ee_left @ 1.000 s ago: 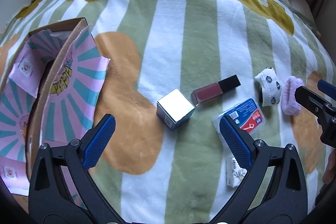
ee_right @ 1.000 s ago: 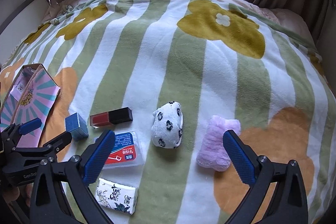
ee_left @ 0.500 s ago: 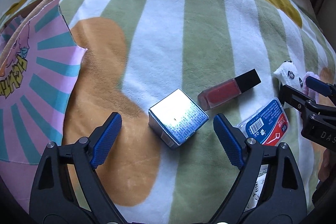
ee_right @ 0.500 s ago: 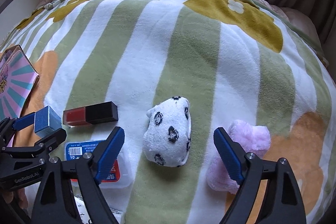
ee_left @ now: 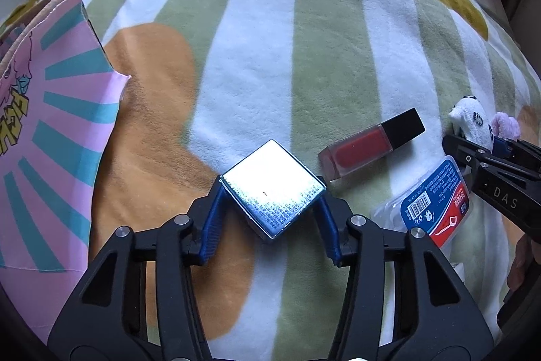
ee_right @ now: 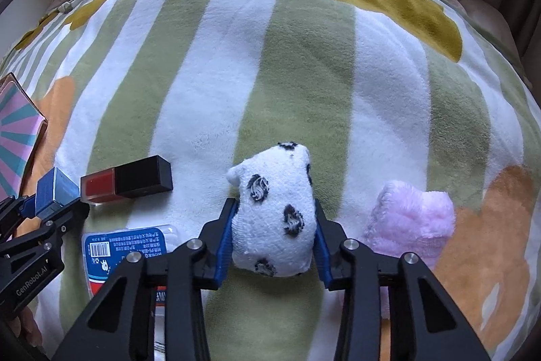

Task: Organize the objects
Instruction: 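Grasp the blue-silver cube with left tool while right tool grasps the panda plush, then carry the cube with left tool while right tool carries the panda plush to the box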

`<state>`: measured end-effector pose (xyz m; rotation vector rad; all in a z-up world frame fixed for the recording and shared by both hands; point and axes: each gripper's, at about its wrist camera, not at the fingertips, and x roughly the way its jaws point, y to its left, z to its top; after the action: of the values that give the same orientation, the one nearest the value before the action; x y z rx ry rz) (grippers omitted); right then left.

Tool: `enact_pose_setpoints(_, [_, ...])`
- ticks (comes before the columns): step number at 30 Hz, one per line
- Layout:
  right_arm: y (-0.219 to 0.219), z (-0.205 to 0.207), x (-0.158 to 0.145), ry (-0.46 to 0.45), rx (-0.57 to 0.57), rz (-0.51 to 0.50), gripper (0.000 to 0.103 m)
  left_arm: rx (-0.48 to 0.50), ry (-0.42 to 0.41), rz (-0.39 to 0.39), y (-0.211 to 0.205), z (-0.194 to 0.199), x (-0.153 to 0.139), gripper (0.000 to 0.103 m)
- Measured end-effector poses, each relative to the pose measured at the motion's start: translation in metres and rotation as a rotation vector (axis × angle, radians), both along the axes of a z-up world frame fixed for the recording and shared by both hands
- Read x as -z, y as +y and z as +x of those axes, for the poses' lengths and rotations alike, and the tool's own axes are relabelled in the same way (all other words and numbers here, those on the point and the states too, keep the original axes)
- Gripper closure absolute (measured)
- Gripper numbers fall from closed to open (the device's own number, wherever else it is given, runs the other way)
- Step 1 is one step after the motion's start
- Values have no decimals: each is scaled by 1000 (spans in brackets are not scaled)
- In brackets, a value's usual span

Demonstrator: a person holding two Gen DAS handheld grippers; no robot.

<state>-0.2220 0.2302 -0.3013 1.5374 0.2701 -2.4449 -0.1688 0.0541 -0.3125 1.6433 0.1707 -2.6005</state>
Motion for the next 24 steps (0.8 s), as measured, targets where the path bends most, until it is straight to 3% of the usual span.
enact_pose_setpoints(7, [-1, 2, -9, 1, -7, 3, 69, -18, 13, -20, -4, 2, -7, 58])
enact_pose_setpoints(12, [-2, 9, -35, 15, 3, -19, 69, -13, 19, -11, -5, 3, -20, 58])
enact_pose_setpoints(24, [-5, 50, -143, 49, 76, -93, 69, 9, 91, 1, -16, 16, -123, 58])
